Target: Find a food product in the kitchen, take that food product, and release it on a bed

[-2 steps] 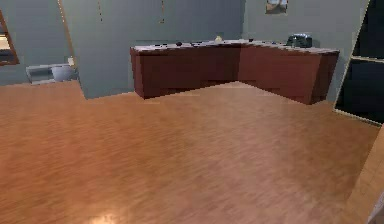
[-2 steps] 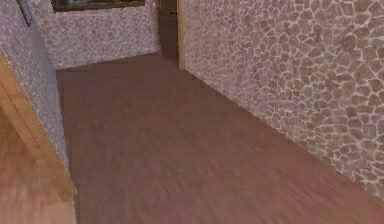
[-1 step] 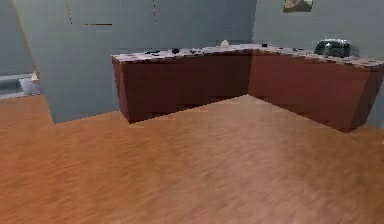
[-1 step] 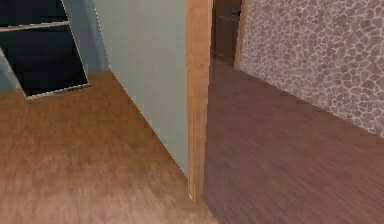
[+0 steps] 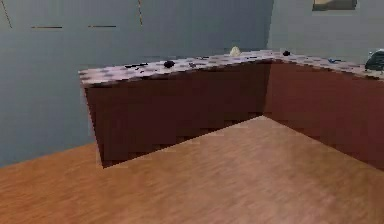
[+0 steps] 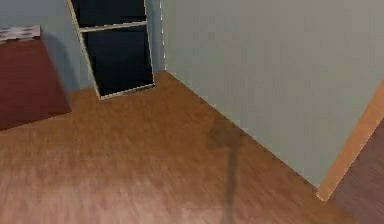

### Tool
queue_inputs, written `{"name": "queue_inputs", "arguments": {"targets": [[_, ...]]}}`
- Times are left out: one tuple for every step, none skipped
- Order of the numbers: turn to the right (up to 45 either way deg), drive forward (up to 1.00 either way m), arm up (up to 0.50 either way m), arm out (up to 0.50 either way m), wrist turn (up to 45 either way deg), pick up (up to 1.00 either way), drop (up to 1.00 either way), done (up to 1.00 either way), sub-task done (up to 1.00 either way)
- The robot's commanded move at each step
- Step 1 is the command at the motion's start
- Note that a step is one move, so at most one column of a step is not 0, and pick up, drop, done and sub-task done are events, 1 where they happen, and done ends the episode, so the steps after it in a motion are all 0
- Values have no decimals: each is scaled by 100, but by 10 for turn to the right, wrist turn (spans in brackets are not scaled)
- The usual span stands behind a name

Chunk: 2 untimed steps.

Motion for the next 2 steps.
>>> {"name": "queue_inputs", "arguments": {"targets": [[0,100,0,0,0,0,0,0,0],[-60,0,0,0,0,0,0,0,0]]}}
